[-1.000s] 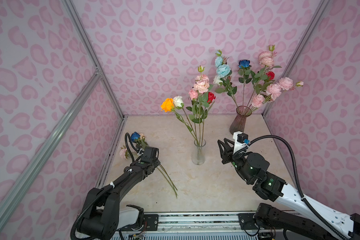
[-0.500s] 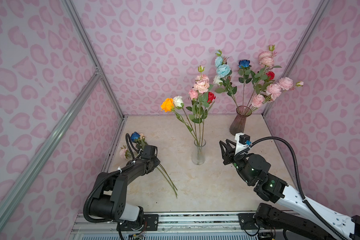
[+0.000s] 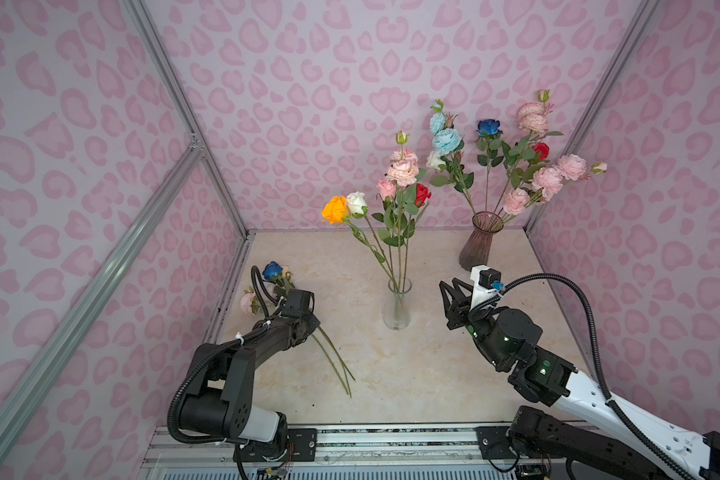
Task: Arrange the flowers into the vase
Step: 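Grasp the pink peony spray stems on the table with the left gripper, then lift the pink peony spray upright toward the right gripper with the left gripper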
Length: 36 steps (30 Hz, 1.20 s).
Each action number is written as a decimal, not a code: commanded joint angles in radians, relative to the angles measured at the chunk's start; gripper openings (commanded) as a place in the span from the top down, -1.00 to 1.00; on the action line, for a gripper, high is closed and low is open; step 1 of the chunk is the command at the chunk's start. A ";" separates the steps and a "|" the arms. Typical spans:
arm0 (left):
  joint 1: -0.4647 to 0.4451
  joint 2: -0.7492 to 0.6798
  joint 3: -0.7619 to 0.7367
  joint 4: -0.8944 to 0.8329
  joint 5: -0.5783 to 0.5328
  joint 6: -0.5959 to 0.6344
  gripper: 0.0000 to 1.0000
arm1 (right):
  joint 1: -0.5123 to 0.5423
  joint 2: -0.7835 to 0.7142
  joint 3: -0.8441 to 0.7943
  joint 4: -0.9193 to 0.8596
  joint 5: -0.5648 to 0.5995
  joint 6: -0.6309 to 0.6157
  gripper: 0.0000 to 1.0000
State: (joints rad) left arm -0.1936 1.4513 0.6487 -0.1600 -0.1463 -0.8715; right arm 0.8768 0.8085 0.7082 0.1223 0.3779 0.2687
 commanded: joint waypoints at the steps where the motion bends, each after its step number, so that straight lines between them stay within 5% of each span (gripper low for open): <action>1: 0.001 -0.035 0.000 -0.006 -0.027 0.015 0.81 | 0.000 -0.001 0.001 0.002 0.010 0.001 0.26; 20: -0.003 -0.535 0.052 -0.182 -0.088 0.123 0.88 | 0.000 0.035 0.046 0.011 -0.025 -0.002 0.26; 36: -0.050 -0.809 0.156 0.014 0.170 0.324 0.93 | 0.004 0.031 0.078 0.001 -0.067 0.026 0.26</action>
State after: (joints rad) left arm -0.2359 0.6537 0.7898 -0.2363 -0.0635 -0.6155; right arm 0.8791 0.8444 0.7815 0.1219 0.3248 0.2790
